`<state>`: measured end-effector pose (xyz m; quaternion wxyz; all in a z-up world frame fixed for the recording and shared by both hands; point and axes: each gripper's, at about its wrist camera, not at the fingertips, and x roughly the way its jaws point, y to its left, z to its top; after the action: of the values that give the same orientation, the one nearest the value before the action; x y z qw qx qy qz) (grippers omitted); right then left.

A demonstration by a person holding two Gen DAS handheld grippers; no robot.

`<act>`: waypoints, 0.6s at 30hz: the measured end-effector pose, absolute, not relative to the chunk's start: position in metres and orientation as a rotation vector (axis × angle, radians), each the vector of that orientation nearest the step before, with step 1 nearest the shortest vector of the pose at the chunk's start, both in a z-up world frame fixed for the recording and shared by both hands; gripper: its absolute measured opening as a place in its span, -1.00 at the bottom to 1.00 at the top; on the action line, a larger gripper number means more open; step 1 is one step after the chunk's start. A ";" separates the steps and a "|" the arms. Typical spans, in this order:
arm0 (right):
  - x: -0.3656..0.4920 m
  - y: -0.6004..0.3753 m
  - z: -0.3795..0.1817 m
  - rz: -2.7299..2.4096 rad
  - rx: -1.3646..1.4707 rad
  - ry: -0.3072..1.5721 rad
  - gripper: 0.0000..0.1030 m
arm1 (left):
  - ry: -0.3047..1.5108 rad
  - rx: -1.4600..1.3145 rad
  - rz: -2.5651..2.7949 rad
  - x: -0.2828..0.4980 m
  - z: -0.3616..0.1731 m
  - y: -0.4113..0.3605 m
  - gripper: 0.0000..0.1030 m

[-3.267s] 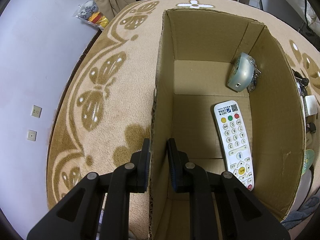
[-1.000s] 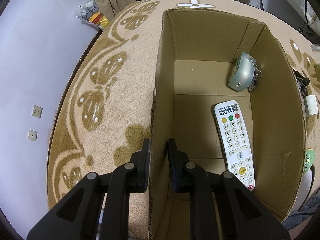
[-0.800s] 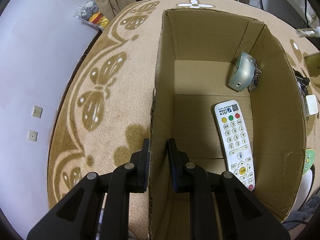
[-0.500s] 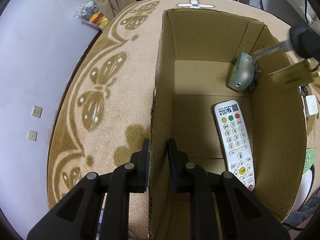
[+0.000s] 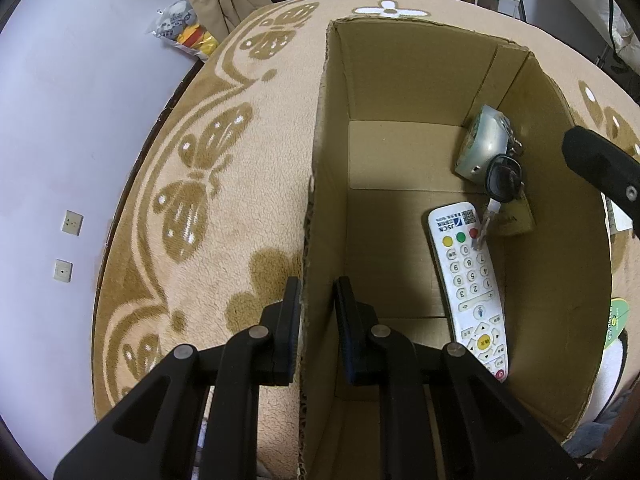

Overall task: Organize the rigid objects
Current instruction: 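Carry the key fob into the box beside the remote and open the right tool, then move the right tool back to the pile over the white device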

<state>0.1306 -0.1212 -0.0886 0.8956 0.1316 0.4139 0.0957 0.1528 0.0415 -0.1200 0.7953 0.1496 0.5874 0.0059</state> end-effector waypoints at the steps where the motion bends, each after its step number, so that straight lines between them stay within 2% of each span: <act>1: 0.129 -0.123 -0.087 0.208 0.282 0.860 -0.32 | 1.262 0.321 0.013 0.153 -0.121 0.042 -0.67; 2: 0.127 -0.126 -0.086 0.217 0.300 0.853 0.02 | 1.263 0.317 0.012 0.153 -0.121 0.042 -0.67; 3: 0.125 -0.129 -0.084 0.216 0.313 0.839 0.12 | 1.267 0.309 0.012 0.153 -0.121 0.042 -0.66; 6: 0.117 -0.138 -0.077 0.207 0.319 0.810 0.19 | 1.269 0.292 0.007 0.152 -0.120 0.044 -0.66; 9: 0.113 -0.146 -0.074 0.185 0.303 0.815 0.36 | 1.266 0.306 0.010 0.151 -0.120 0.042 -0.66; 11: 0.107 -0.154 -0.072 0.154 0.303 0.805 0.63 | 1.264 0.315 0.013 0.151 -0.120 0.041 -0.66; 13: 0.102 -0.159 -0.071 0.138 0.303 0.797 0.80 | 1.264 0.316 0.013 0.151 -0.120 0.040 -0.66; 18: 0.089 -0.176 -0.072 0.088 0.295 0.800 0.91 | 1.265 0.312 0.012 0.152 -0.119 0.040 -0.66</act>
<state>0.0892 -0.1764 -0.0716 0.9095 0.1429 0.3880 0.0426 0.1516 0.0404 -0.1193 0.7952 0.1453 0.5887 0.0057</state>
